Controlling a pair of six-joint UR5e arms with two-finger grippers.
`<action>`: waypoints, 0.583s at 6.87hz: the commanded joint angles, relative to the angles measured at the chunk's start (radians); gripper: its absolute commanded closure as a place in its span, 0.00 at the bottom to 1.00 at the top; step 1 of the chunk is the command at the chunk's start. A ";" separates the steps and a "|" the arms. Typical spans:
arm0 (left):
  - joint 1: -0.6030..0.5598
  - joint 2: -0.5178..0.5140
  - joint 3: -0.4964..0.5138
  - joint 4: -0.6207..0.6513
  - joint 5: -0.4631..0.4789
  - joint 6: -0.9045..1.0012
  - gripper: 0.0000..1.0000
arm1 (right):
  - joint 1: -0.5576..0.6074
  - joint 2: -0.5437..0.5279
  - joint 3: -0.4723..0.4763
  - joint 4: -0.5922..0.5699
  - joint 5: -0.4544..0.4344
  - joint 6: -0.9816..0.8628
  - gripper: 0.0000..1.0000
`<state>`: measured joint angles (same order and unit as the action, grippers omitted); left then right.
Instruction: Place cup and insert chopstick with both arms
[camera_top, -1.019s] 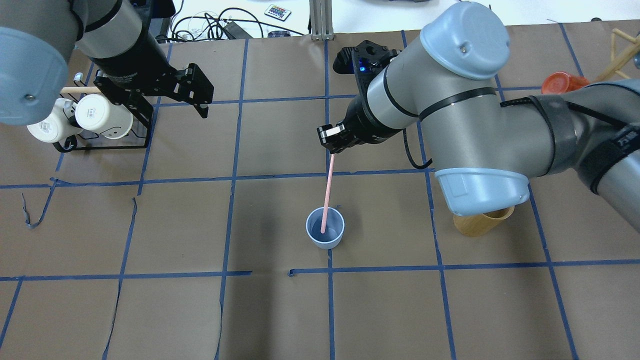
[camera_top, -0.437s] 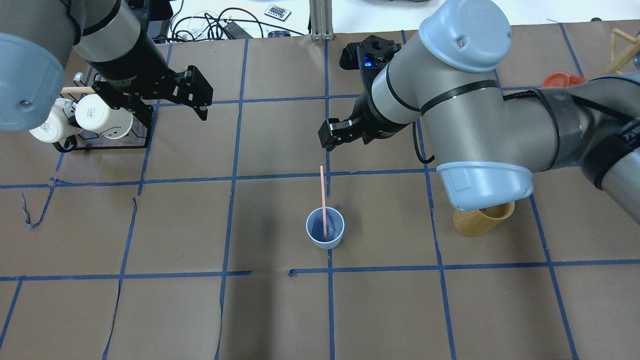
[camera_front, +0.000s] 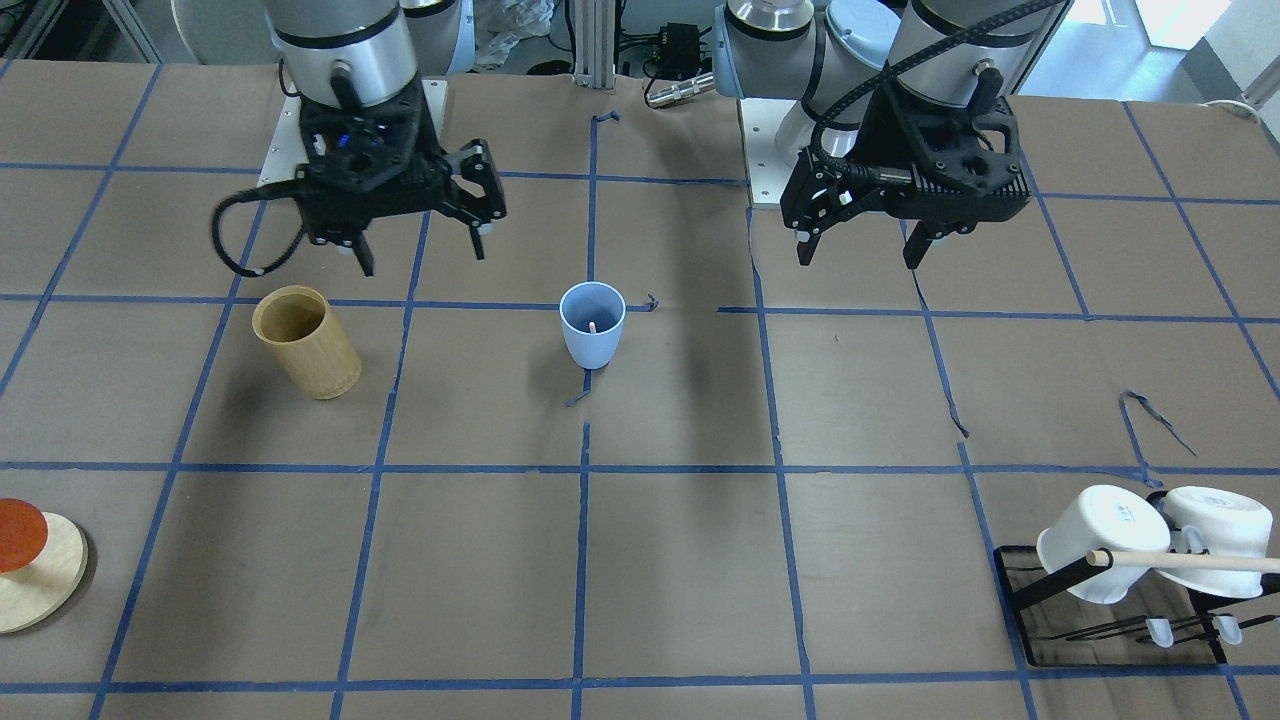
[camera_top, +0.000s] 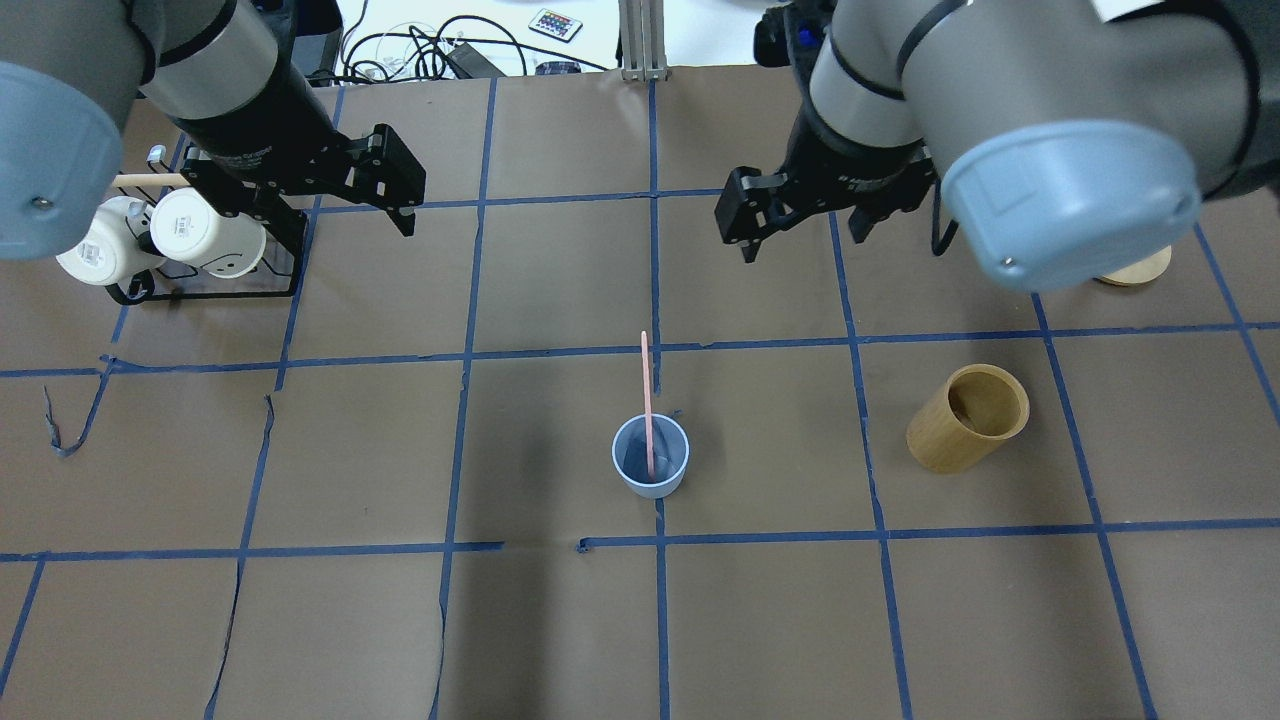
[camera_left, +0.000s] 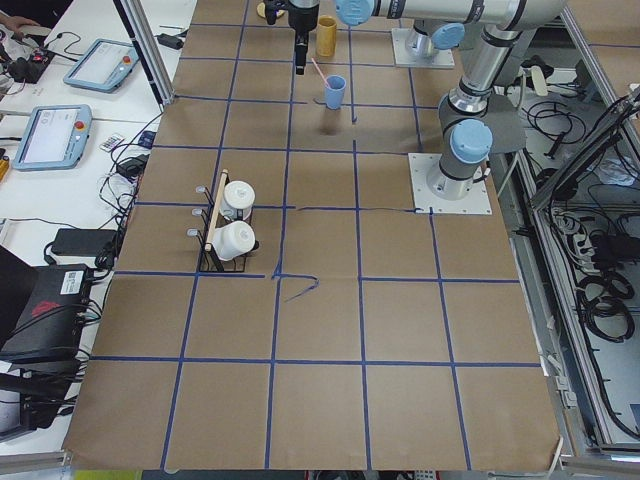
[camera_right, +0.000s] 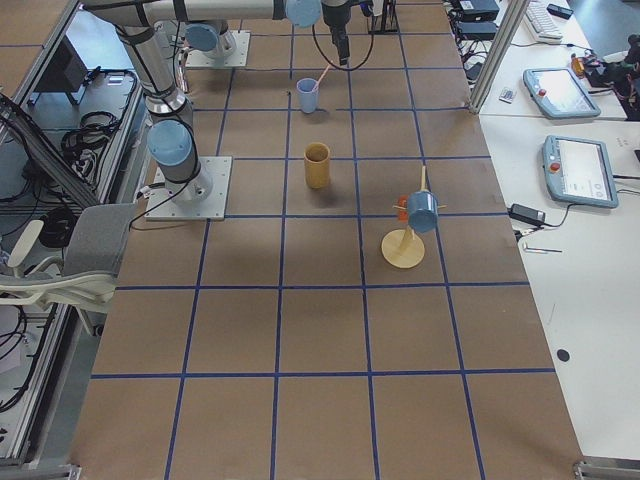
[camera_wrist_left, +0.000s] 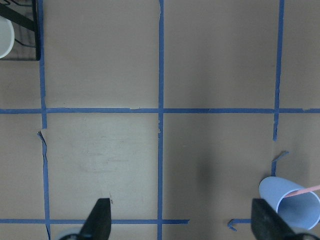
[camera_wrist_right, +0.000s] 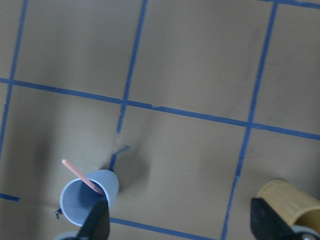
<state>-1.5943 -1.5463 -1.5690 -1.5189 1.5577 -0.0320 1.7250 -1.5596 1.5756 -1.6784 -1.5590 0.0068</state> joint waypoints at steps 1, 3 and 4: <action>-0.001 0.014 -0.005 -0.009 -0.001 0.000 0.00 | -0.172 0.006 -0.081 0.114 -0.061 -0.013 0.00; -0.003 0.011 -0.006 -0.003 -0.005 -0.009 0.00 | -0.186 0.006 -0.071 0.120 -0.055 -0.010 0.00; -0.004 0.008 -0.008 -0.003 -0.004 -0.009 0.00 | -0.186 0.004 -0.069 0.109 -0.040 -0.010 0.00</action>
<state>-1.5969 -1.5355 -1.5753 -1.5235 1.5559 -0.0390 1.5443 -1.5539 1.5025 -1.5634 -1.6119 -0.0039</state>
